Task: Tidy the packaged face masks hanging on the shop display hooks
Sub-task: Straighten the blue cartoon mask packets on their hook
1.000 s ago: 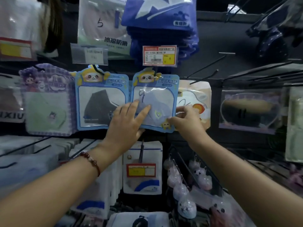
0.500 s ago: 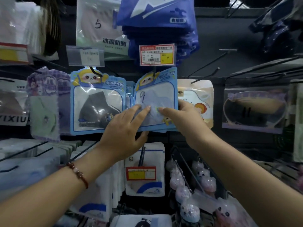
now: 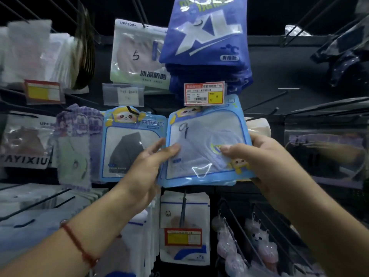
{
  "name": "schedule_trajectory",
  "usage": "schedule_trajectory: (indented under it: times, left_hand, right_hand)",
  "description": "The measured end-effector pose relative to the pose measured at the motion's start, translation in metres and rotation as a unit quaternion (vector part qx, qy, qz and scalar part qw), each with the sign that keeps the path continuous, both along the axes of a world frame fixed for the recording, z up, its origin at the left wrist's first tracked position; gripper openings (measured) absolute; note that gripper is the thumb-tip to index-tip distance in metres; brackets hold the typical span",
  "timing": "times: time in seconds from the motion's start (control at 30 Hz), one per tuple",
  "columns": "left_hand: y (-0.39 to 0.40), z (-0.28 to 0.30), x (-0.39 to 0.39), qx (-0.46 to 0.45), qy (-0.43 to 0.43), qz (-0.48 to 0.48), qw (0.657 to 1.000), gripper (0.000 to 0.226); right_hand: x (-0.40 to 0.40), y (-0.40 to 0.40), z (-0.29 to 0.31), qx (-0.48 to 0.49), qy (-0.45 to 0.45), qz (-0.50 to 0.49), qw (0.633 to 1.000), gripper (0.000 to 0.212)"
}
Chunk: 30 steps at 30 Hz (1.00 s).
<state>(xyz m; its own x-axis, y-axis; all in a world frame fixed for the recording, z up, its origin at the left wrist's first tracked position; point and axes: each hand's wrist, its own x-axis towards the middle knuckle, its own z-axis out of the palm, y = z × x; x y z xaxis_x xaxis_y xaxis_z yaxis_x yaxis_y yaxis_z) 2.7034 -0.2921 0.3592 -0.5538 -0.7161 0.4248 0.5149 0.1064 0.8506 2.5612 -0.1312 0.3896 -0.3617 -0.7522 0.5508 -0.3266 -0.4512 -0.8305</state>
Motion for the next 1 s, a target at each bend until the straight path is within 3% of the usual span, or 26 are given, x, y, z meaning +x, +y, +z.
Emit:
schedule_trajectory:
  times: [0.1,0.23,0.5,0.77,1.0]
  left_hand:
    - [0.004,0.001,0.007,0.006,-0.014,-0.039,0.999,0.047]
    - [0.008,0.001,0.009,-0.044,-0.03,-0.018,0.998,0.029]
    - [0.016,0.014,0.02,-0.172,-0.008,0.027,0.985,0.015]
    - [0.029,0.025,0.02,-0.199,-0.013,0.071,0.977,0.039]
    - [0.033,0.034,0.019,-0.192,-0.001,0.049,0.98,0.037]
  right_hand:
    - [0.002,0.009,-0.01,-0.009,0.008,0.005,1.0,0.02]
    - [0.004,0.008,-0.024,-0.036,-0.053,0.02,0.998,0.02]
    - [0.007,-0.004,-0.026,-0.055,-0.149,0.015,0.987,0.032]
    - [0.021,-0.014,-0.025,-0.153,-0.199,0.031,0.967,0.022]
    - [0.033,-0.003,-0.023,-0.164,-0.192,-0.027,0.967,0.024]
